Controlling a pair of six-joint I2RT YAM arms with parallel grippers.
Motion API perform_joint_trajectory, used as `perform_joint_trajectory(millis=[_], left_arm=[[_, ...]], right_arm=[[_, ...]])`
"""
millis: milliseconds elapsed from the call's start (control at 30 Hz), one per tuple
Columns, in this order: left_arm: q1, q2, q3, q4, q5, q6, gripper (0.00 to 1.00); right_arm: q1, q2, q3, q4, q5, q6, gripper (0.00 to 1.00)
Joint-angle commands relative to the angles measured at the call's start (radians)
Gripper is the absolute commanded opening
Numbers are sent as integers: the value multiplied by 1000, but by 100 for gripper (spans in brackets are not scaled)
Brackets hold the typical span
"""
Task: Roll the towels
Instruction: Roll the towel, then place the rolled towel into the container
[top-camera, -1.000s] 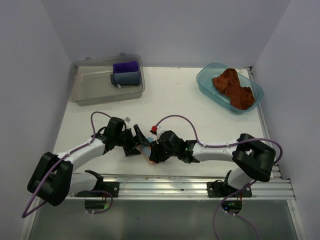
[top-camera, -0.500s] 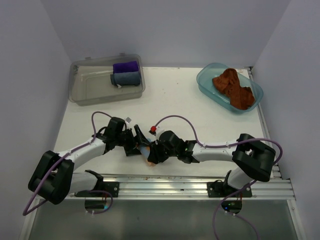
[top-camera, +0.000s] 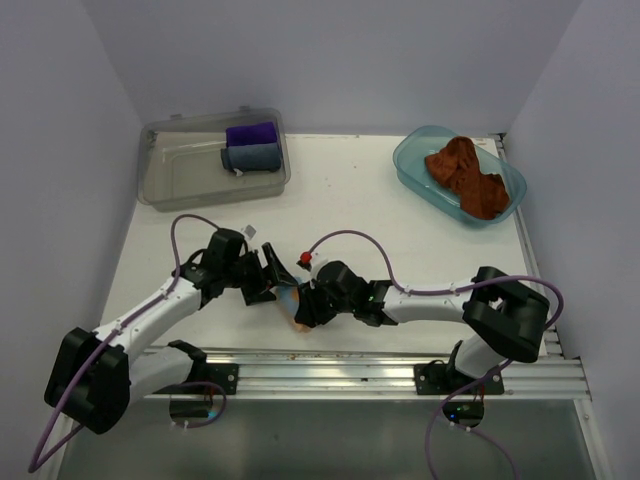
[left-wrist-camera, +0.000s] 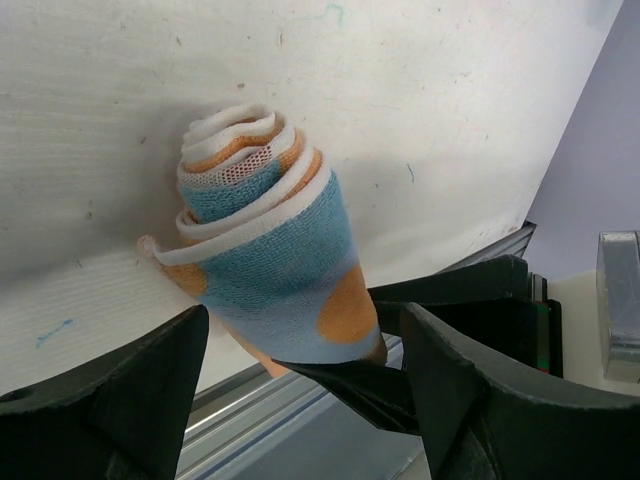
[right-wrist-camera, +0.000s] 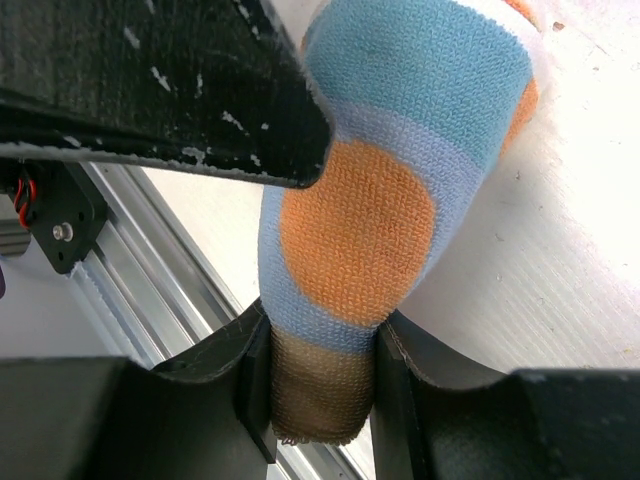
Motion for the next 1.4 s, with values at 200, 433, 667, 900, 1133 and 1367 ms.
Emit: perform_joint_trajectory(millis=[200, 433, 667, 900, 1133, 1367], left_arm=[[-5, 76, 44, 13, -5, 33, 83], [-7, 134, 45, 59, 5, 33, 85], [-11, 195, 25, 142, 28, 7, 80], [-17, 251, 31, 188, 38, 4, 74], [-36, 271, 0, 229, 38, -18, 72], [-50, 291, -26, 278, 45, -45, 56]], right_arm=[[2, 8, 52, -15, 15, -16, 13], [1, 17, 60, -18, 14, -17, 13], [1, 28, 64, -23, 9, -19, 13], [1, 40, 72, -29, 5, -24, 13], [3, 52, 89, -48, 9, -39, 13], [1, 60, 96, -58, 15, -44, 13]])
